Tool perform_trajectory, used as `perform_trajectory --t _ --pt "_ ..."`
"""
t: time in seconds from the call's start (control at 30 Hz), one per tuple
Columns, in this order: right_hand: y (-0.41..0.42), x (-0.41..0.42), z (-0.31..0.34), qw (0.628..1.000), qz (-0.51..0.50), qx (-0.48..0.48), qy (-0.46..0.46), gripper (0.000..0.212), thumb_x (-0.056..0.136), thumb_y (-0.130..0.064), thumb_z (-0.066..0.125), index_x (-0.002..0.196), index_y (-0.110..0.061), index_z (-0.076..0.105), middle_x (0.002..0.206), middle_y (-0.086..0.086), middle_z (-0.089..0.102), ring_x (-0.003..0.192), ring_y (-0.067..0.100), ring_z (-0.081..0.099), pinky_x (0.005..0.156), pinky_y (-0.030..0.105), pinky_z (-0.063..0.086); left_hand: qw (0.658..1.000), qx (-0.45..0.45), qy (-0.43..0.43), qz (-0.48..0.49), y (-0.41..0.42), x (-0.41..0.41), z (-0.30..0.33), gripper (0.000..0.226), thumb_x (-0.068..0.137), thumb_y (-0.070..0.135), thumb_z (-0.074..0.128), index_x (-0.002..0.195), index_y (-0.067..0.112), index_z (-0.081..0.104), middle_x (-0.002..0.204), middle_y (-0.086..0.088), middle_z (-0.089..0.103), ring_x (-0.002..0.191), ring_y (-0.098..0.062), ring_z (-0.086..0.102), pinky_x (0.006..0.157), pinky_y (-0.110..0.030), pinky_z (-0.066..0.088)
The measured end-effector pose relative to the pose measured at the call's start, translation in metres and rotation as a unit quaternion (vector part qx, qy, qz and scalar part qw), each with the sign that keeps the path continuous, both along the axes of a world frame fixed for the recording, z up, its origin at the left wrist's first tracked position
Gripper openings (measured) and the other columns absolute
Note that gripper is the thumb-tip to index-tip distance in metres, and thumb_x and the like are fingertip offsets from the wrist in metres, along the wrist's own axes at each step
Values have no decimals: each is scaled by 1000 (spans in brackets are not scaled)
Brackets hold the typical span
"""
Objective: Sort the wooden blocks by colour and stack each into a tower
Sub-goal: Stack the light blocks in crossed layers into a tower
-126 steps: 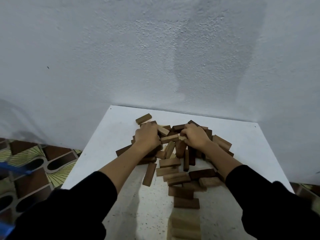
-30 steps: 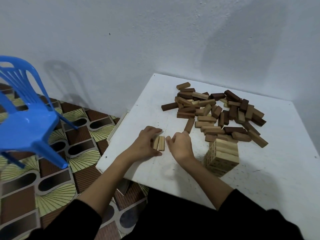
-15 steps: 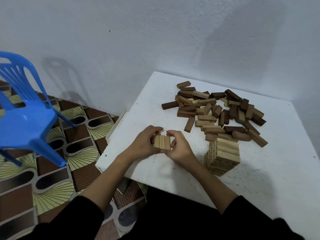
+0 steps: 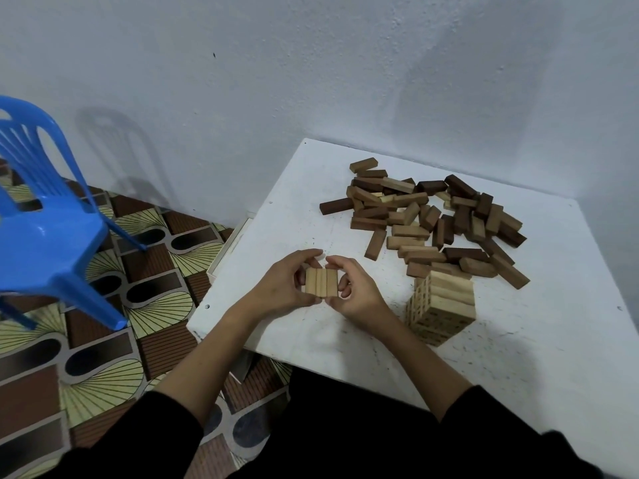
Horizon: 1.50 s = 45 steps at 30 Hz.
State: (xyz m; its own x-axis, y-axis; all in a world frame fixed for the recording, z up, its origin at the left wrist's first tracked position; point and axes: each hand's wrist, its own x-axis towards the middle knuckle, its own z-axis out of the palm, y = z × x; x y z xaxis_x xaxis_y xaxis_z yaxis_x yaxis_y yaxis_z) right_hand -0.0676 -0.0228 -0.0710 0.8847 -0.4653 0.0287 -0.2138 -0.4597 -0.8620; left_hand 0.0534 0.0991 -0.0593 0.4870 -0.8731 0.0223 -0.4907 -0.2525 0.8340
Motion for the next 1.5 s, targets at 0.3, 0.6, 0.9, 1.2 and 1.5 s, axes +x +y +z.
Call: perform_trajectory --t 0.3,0.6,0.9,1.2,1.5 --pt "-2 0 0 1000 7 15 11 66 75 -2 71 133 -16 45 118 -5 50 72 7 46 66 16 43 1000 -5 -12 -8 1 0 -1 76 70 6 81 135 16 44 109 10 54 76 5 48 66 -6 40" --pt "-2 -2 2 1000 11 18 12 66 75 -1 71 133 -16 45 117 -4 51 72 8 44 67 16 42 1000 -15 8 -4 1 2 -4 77 68 4 81 135 15 46 106 10 57 72 2 48 65 -8 41" --pt "-1 0 3 999 12 24 29 68 76 -1 72 134 -19 43 119 -5 49 72 6 43 66 13 39 1000 4 7 -8 1 4 -3 81 68 7 82 137 18 42 106 13 55 73 4 48 65 -9 42" --pt "9 10 49 1000 -19 -7 7 79 73 10 65 140 -20 37 115 -3 45 92 13 41 78 30 43 999 -44 18 5 0 7 36 84 65 4 83 134 27 42 108 9 58 70 -3 48 68 -18 47" --pt "-18 -43 152 999 -4 -44 -19 78 73 6 70 137 -27 39 103 -17 47 77 0 51 62 13 49 990 -133 -22 -50 -27 -25 112 86 62 11 82 129 38 37 106 8 61 78 -2 47 72 -12 41"
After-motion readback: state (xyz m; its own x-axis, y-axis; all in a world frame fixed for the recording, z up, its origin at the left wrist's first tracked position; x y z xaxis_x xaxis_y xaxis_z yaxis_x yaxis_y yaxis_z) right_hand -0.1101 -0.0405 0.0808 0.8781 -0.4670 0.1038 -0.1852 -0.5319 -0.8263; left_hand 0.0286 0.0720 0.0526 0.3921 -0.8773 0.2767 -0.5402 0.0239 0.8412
